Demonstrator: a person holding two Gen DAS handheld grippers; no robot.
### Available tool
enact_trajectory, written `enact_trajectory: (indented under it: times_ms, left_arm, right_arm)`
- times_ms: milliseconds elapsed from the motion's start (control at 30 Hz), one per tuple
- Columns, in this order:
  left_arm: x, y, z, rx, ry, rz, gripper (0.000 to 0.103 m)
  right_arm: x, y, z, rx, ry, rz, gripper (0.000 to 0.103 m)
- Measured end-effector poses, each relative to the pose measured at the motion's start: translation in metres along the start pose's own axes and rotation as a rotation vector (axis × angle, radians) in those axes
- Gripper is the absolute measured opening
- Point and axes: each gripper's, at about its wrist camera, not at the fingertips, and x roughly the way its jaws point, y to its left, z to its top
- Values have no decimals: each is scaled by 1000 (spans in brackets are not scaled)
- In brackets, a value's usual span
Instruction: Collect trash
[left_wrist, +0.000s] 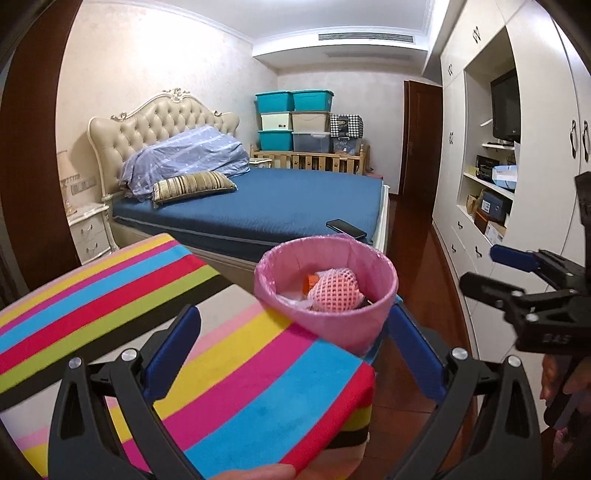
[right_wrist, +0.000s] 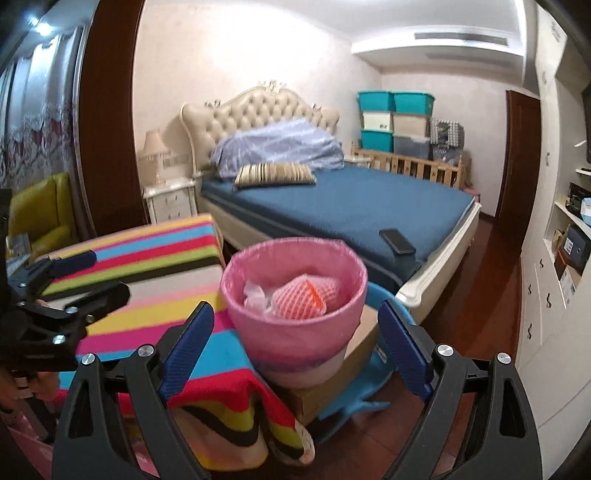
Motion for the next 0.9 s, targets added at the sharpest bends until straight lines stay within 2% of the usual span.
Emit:
enact_trajectory:
  times_ms: [233,900]
  left_arm:
    - [-10,2,-12,4,12,14,98]
    - [-7,5,-10,-19,22,33,98]
  right_arm:
    - [0,16,1,-66,28,16,84]
    - [5,17,-7,-57,64,36,84]
